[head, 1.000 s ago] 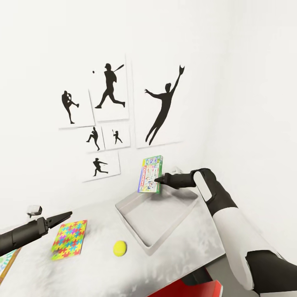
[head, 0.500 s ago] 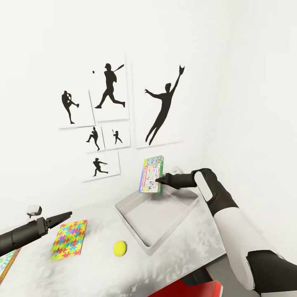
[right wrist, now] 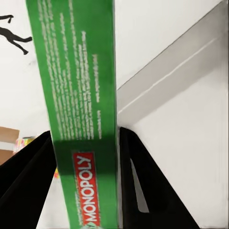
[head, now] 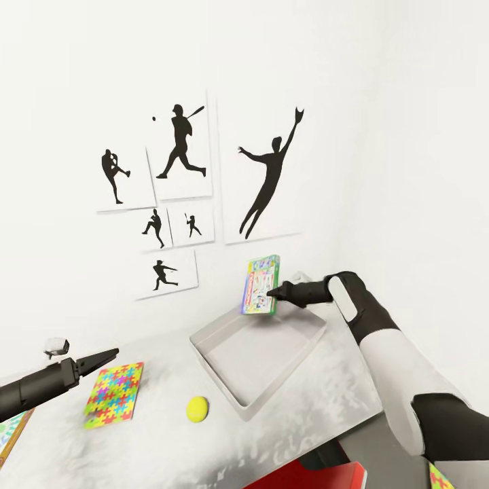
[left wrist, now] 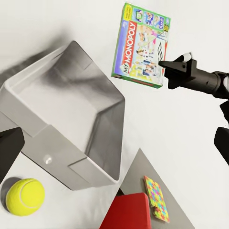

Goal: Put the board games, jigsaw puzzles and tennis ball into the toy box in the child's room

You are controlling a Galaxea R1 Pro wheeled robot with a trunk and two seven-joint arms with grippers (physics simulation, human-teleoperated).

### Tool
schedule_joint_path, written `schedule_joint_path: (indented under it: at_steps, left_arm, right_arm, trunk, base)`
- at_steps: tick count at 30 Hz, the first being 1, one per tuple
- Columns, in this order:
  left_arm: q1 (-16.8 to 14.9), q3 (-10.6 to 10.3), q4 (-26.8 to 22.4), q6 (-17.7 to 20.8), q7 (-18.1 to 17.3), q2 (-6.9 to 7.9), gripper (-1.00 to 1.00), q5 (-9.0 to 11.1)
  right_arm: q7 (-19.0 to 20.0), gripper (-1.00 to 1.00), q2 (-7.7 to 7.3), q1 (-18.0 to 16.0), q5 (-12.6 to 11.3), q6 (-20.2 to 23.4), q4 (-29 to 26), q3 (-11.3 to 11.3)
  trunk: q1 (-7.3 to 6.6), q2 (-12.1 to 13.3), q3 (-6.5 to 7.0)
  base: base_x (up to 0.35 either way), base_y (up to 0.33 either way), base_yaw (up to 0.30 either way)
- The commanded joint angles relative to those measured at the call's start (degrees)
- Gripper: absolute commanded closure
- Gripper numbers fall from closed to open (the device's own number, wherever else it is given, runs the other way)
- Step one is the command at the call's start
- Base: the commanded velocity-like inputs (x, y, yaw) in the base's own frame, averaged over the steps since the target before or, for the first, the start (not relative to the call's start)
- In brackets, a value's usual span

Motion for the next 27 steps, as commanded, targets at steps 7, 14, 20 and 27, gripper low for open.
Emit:
schedule_joint_path:
  at_steps: [7,14,20,27]
  left_arm:
    - [-0.1,-0.3,0.0,0.6,-0.5,-0.25,-1.0,-0.6]
    - [-0.1,-0.8,-0.1,0.6,-0.5,-0.46,-1.0,-0.6]
    - [-0.1,-1.2,-0.1,0.6,-0.5,-0.46,-1.0,-0.6]
    - [-0.1,-1.5,-0.2,0.6,-0.5,-0.57,-1.0,-0.5]
  right_arm:
    - [-2.2,1.0,-1.33,-12.5,0.1,0.2,20.7,0.8]
    - [-4.9,1.0,-1.98,-17.4,0.2,0.2,26.1,1.2]
    - [-3.4,1.0,-3.49,-17.8,0.0,0.2,26.2,10.4]
    - [3.4,1.0,-3.55,-17.9,0.0,0.2,26.1,18.5]
  trunk:
    - [0.04,-0.1,-0.14]
    - [0.04,-0.1,-0.14]
    - [0.04,-0.1,-0.17]
    - [0.04,-0.1,-0.66]
  base:
    - [0.0,0.0,0.0]
    - [0.0,0.0,0.0]
    - [0.0,0.0,0.0]
    - [0.0,0.0,0.0]
